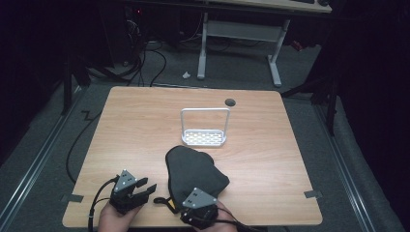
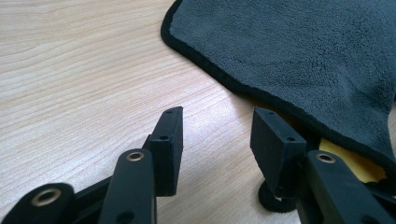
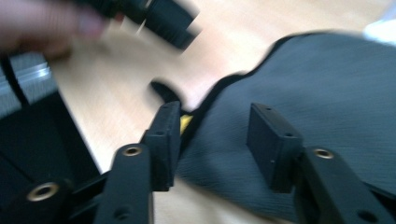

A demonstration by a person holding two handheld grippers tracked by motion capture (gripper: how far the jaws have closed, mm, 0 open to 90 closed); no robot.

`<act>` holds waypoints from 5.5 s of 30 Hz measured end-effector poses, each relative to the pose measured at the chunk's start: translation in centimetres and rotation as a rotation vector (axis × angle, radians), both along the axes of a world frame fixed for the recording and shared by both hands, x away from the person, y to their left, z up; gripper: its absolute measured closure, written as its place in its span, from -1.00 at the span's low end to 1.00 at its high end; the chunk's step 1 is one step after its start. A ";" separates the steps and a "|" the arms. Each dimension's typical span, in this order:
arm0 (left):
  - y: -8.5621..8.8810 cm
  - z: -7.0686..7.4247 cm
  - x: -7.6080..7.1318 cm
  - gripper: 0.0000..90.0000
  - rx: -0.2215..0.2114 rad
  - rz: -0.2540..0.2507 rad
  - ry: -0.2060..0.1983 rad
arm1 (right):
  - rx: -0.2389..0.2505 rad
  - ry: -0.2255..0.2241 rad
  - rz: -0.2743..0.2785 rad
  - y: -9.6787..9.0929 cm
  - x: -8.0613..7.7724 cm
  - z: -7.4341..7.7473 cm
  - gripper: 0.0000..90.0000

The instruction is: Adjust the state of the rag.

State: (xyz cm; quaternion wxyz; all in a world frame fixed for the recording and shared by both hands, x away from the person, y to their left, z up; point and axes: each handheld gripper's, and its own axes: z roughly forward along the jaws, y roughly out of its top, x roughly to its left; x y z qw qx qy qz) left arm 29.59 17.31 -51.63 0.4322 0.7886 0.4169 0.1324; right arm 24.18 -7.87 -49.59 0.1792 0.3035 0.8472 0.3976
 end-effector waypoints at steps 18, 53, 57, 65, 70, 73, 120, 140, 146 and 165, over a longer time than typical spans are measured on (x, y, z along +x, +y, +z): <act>0.3 0.1 -0.1 0.21 -0.006 -0.001 0.001 | 0.086 -0.231 -0.246 -7.7 1.7 6.5 0.92; -20.2 3.6 5.0 0.80 0.062 -0.276 0.079 | 0.046 -0.074 -0.361 -15.0 5.5 0.2 0.51; -17.5 5.1 6.1 0.84 -0.076 -0.160 0.048 | 0.095 -0.126 -0.342 -14.7 3.8 1.5 0.47; -13.2 5.4 7.4 0.84 -0.189 -0.057 0.052 | 0.026 -0.078 -0.189 -10.5 2.9 -0.2 0.43; -12.4 5.1 7.2 0.84 -0.219 -0.065 0.064 | -0.008 -0.005 -0.178 -9.2 4.8 -2.0 0.24; -12.3 5.3 6.8 0.84 -0.233 -0.083 0.058 | -0.012 0.005 -0.175 -8.6 5.8 -2.4 0.26; 5.3 -1.8 3.9 0.81 -0.096 0.196 0.174 | -0.087 0.103 -0.106 -2.5 10.5 -2.8 1.00; 3.7 -0.9 3.2 0.46 -0.096 0.156 0.135 | -0.021 0.061 -0.251 -11.4 6.8 -1.7 0.72; 3.7 0.9 1.4 0.30 -0.081 0.148 0.070 | -0.087 0.093 -0.191 -8.9 5.8 -2.5 0.46; -2.1 -1.2 1.4 0.42 0.096 -0.008 0.055 | -0.123 0.052 -0.492 -19.6 2.0 -1.7 0.67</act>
